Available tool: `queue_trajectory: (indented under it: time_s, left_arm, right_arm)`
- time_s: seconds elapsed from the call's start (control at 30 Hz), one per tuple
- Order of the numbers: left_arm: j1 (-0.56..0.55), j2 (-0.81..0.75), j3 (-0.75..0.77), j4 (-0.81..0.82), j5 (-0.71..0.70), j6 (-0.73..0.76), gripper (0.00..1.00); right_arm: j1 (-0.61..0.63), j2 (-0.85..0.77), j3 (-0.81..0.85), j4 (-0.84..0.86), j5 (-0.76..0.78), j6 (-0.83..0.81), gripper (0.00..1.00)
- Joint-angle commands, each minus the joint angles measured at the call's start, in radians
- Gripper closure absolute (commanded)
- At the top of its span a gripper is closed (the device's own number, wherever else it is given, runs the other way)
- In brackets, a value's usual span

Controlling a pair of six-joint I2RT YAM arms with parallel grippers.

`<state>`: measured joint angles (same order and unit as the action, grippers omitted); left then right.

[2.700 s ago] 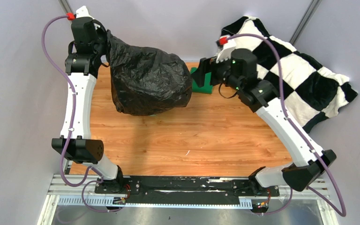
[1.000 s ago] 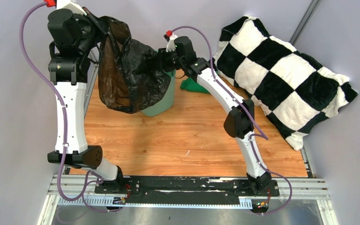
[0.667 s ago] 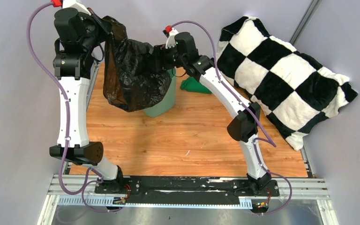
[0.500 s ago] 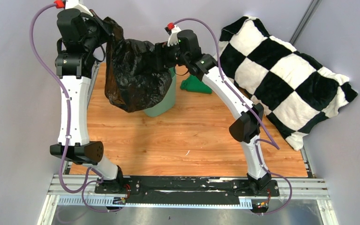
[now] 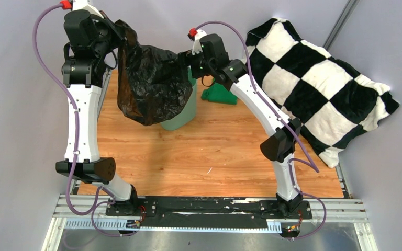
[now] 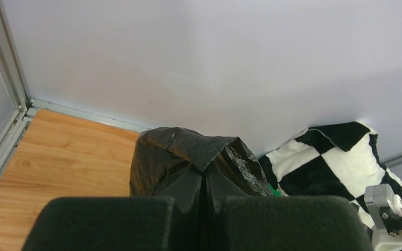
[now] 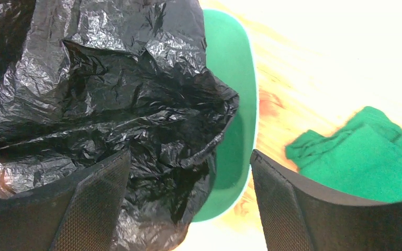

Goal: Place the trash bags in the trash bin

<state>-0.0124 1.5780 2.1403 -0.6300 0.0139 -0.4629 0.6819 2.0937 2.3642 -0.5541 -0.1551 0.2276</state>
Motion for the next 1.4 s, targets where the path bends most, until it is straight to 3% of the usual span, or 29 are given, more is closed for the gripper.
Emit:
queue_trajectory:
  time_s: [0.0, 0.1, 0.23, 0.3, 0.43, 0.53, 0.77, 0.93, 1.2, 1.37]
  left_arm:
    - [0.008, -0.015, 0.003, 0.003, -0.012, 0.011, 1.00]
    - [0.008, -0.015, 0.010, 0.004, -0.007, -0.002, 1.00]
    - [0.008, -0.022, 0.001, 0.003, 0.037, -0.027, 1.00]
    - [0.008, -0.029, -0.009, 0.003, 0.052, -0.033, 1.00]
    - [0.008, -0.040, -0.010, 0.001, 0.078, -0.043, 1.00]
    - [0.008, -0.043, -0.010, 0.001, 0.089, -0.050, 1.00]
    - [0.008, -0.014, 0.010, 0.000, 0.082, -0.044, 1.00]
    - [0.008, 0.028, 0.025, -0.004, 0.085, -0.049, 1.00]
    - [0.008, 0.065, 0.011, -0.005, 0.065, -0.042, 1.00]
    - [0.008, 0.071, 0.007, -0.004, 0.056, -0.039, 1.00]
  right_arm:
    - [0.032, -0.062, 0.004, -0.067, 0.113, -0.100, 0.15]
    - [0.063, -0.070, 0.016, -0.028, 0.129, -0.141, 0.21]
    - [0.093, -0.041, 0.044, 0.099, 0.125, -0.158, 0.39]
    - [0.093, -0.010, 0.053, 0.182, 0.117, -0.129, 0.43]
    - [0.094, 0.098, 0.119, 0.297, 0.102, -0.073, 0.44]
    - [0.091, 0.184, 0.179, 0.282, 0.103, -0.065, 0.43]
    - [0.068, 0.183, 0.044, 0.206, 0.048, -0.032, 0.49]
    - [0.066, 0.148, 0.085, 0.138, 0.050, -0.053, 0.49]
    - [0.067, 0.046, 0.135, 0.137, 0.007, -0.041, 0.37]
    - [0.068, -0.047, 0.042, 0.130, -0.015, -0.053, 0.28]
